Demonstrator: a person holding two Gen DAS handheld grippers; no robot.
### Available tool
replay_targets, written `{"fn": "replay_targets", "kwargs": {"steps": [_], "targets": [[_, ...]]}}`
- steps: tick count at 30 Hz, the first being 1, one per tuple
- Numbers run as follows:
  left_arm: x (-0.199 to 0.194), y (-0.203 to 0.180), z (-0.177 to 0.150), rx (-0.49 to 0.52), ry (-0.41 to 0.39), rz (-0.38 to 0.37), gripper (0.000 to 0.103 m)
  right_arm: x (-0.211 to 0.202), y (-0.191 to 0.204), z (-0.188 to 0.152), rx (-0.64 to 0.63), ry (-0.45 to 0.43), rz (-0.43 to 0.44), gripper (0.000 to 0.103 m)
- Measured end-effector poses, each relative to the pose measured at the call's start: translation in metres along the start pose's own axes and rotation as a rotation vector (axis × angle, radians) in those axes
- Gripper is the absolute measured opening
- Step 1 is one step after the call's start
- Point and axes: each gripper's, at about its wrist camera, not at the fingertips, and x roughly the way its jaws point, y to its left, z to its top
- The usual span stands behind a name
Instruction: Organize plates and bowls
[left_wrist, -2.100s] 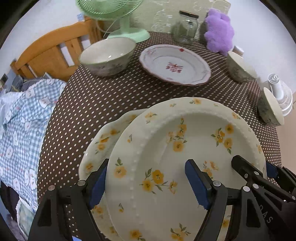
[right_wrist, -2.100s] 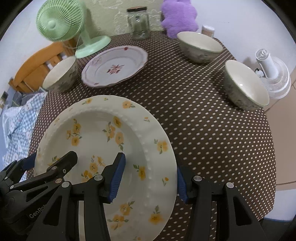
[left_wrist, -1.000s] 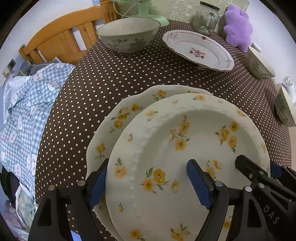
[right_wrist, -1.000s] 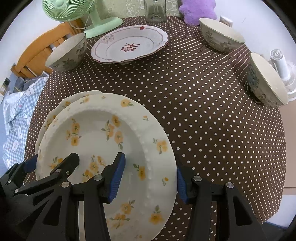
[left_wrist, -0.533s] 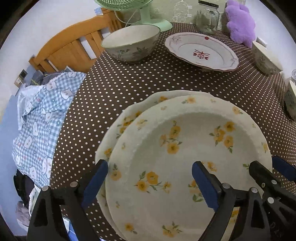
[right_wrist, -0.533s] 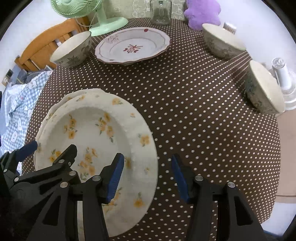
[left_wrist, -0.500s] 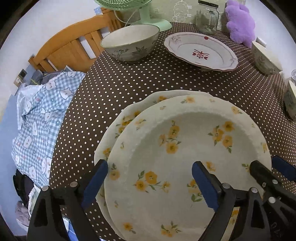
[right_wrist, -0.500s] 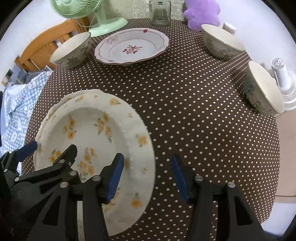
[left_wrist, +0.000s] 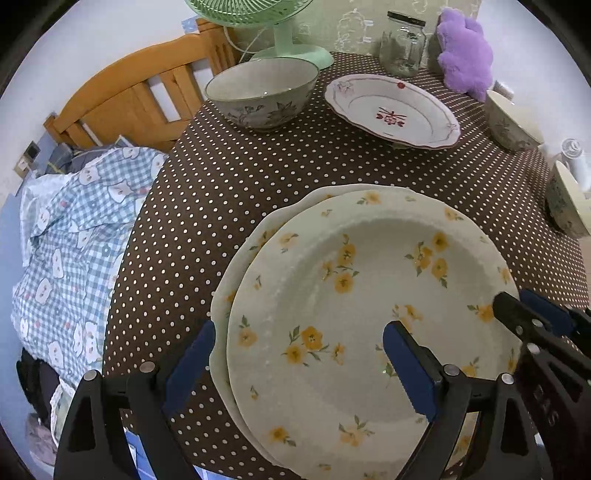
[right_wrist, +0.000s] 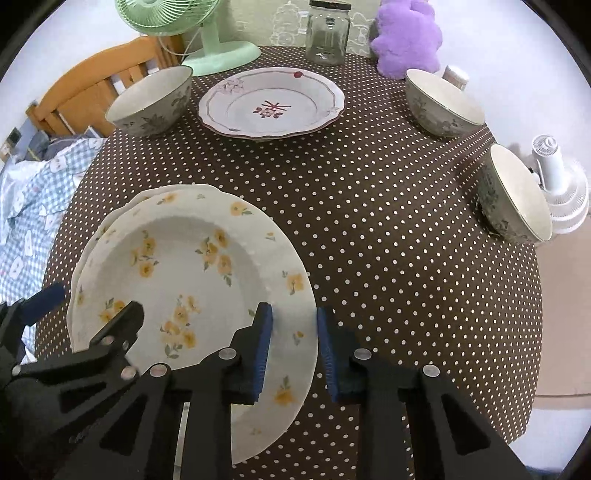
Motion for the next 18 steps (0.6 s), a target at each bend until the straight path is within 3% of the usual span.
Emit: {"fn": "replay_targets", "kwargs": {"steps": [18], "targets": [[0.009, 0.027, 0.007, 0.072, 0.001, -0.133, 0.093, 0.010, 0.030, 0.008, 0.079, -0.009, -0.092, 0.031]]}}
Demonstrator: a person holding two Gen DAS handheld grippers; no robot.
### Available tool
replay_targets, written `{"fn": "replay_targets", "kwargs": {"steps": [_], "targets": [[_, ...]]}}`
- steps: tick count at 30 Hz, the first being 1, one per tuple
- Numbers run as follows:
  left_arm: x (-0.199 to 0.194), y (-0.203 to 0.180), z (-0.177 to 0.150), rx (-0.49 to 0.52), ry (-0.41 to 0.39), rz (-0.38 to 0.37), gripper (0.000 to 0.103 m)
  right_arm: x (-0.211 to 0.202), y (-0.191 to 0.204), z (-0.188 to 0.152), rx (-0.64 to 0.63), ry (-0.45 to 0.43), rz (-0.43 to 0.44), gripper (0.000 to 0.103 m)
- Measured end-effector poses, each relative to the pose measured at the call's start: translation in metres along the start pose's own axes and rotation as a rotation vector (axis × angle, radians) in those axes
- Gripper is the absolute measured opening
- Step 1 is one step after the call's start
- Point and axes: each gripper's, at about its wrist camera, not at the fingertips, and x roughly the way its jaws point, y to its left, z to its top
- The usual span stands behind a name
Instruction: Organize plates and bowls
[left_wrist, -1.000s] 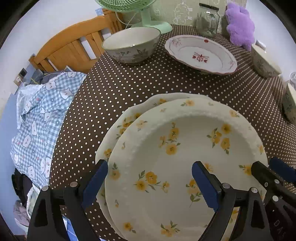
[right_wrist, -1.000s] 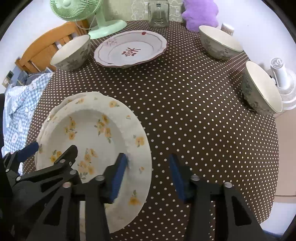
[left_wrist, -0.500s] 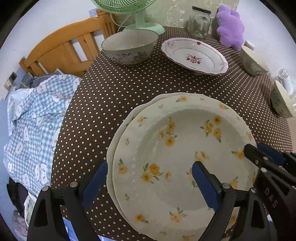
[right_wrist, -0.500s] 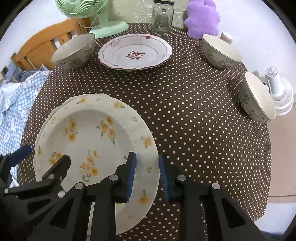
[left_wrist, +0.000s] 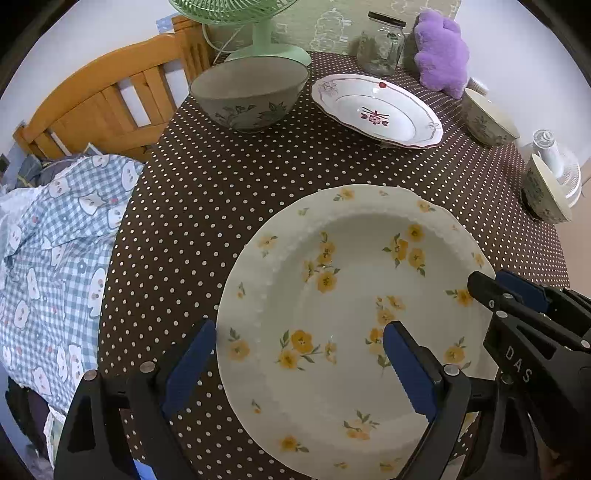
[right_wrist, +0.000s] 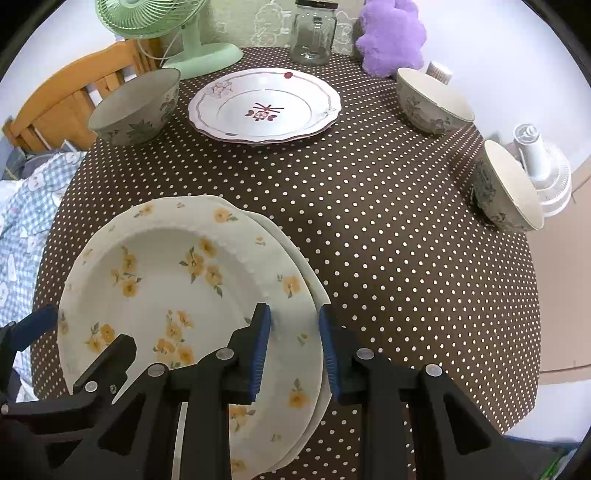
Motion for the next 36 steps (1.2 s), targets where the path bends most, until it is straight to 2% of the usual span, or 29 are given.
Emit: {"fn": "replay_targets", "kwargs": {"steps": [4, 7, 9, 12, 19, 25, 30, 36], "targets": [[-0.001, 0.003, 0.002, 0.023, -0.005, -0.024, 0.093, -0.001, 0.001, 0.000, 0.025, 0.000, -0.013, 0.032], [-0.005, 0.003, 0.002, 0.042, -0.017, -0.035, 0.093, -0.004, 0.000, -0.001, 0.049, 0.004, -0.013, 0.038], [-0.010, 0.005, 0.003, 0.051, -0.032, -0.043, 0.093, -0.009, -0.002, -0.002, 0.074, -0.007, -0.024, 0.057], [-0.016, 0.005, 0.005, 0.076, -0.046, -0.061, 0.093, -0.020, -0.007, -0.005, 0.121, -0.037, -0.029, 0.069], [-0.033, -0.001, 0.007, 0.124, -0.060, -0.104, 0.093, -0.052, -0.012, -0.012, 0.180, -0.091, -0.012, 0.074], [-0.057, -0.019, 0.010, 0.168, -0.118, -0.108, 0.093, -0.073, -0.024, -0.011, 0.193, -0.147, 0.023, 0.074], [-0.072, -0.038, 0.014, 0.157, -0.157, -0.091, 0.093, -0.084, -0.043, -0.004, 0.191, -0.181, 0.057, 0.074], [-0.082, -0.066, 0.023, 0.117, -0.160, -0.057, 0.092, -0.098, -0.071, 0.004, 0.154, -0.205, 0.072, 0.074]]}}
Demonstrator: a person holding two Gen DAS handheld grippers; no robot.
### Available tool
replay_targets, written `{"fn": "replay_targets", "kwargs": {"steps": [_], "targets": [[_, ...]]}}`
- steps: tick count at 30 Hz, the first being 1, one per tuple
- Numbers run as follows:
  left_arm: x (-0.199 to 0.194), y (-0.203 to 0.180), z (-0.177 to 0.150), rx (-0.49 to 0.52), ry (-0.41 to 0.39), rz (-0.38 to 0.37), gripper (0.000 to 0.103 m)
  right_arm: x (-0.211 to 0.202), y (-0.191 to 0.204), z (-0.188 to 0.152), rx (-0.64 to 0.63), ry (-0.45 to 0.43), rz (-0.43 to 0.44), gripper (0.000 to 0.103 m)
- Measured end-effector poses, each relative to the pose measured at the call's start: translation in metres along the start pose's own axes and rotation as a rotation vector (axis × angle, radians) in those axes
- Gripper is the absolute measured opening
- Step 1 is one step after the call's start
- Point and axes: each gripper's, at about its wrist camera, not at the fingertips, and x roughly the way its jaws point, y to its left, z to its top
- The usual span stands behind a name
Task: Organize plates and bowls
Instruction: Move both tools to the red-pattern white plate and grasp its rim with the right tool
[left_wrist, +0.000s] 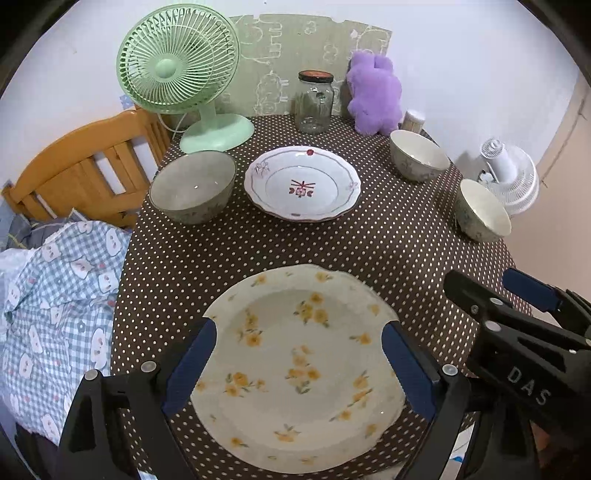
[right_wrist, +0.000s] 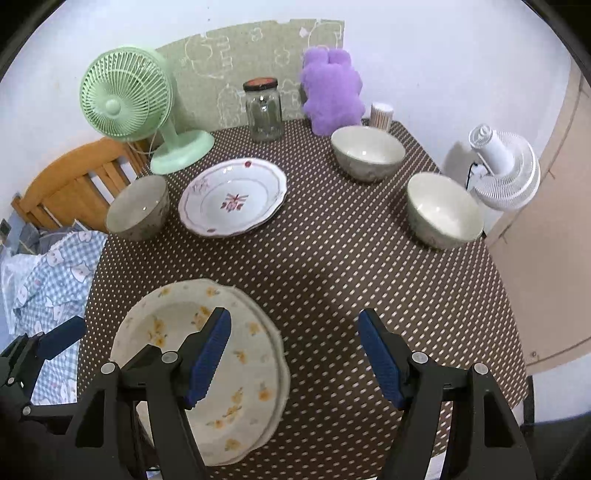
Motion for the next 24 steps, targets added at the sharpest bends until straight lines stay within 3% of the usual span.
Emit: {"fn": "replay_targets", "kwargs": {"steps": [10, 16, 19, 24], "targets": [[-0.004, -0.026, 0.026, -0.071, -0.035, 0.030, 0.092, -0.003, -0.034, 0.036, -0.016, -0.023, 0.052, 0.074], [0.003, -0.027, 0.051, -0.114, -0.051, 0.055, 0.090, 0.010, -0.035, 0.062, -0.034, -0.030, 0.099, 0.074], [0.009, -0.025, 0.063, -0.126, -0.077, 0.106, 0.088, 0.020, -0.030, 0.076, -0.041, -0.041, 0.094, 0.074], [0.027, -0.016, 0.086, -0.131, -0.083, 0.107, 0.088, 0.037, -0.025, 0.097, -0.042, -0.052, 0.094, 0.074]]}}
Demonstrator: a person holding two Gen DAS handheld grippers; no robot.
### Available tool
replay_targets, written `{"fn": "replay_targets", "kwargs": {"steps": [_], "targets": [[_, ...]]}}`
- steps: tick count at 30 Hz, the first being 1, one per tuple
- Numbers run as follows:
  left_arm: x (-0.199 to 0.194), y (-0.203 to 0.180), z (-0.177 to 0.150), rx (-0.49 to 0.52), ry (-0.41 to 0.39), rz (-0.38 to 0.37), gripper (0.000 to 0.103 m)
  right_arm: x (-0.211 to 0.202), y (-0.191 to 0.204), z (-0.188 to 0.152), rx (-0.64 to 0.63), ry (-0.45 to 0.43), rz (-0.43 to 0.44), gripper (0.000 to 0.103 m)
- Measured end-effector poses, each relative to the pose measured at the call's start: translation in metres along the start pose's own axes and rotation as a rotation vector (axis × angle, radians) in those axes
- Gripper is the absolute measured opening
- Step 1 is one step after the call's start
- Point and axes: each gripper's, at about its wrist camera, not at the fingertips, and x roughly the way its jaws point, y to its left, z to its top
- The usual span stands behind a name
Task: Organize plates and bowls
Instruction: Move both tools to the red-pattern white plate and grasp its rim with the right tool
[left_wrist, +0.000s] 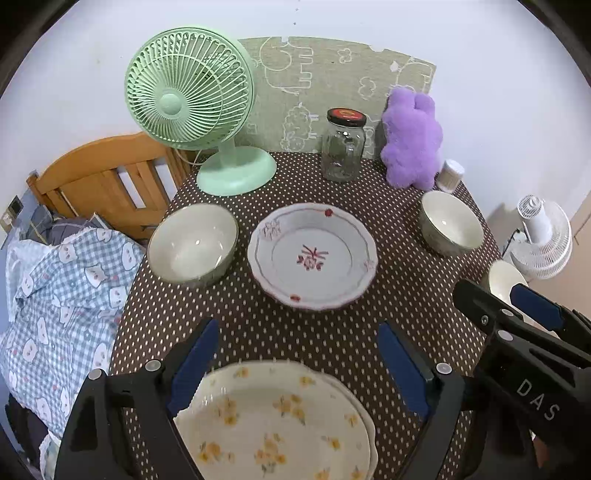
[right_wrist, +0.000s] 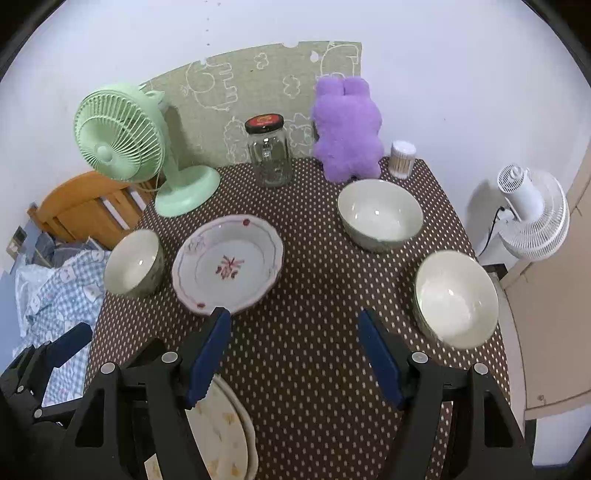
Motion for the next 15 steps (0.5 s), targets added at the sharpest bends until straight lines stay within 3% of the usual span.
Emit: {"fn": "replay_targets", "kwargs": {"steps": [7, 11, 15], "targets": [[0.031, 0.007, 0.028, 0.004, -0.026, -0.003, 0.086, 0.036, 0.006, 0.028, -0.005, -0.014, 0.014, 0.074], [0.055, 0.012, 0.035, -0.027, -0.008, 0.014, 0.085, 0.062, 0.011, 0.038, -0.024, -0.022, 0.017, 0.074], [0.087, 0.014, 0.036, -0.074, 0.031, 0.043, 0.077, 0.095, 0.015, 0.041, -0.041, 0.010, 0.009, 0.074]]}}
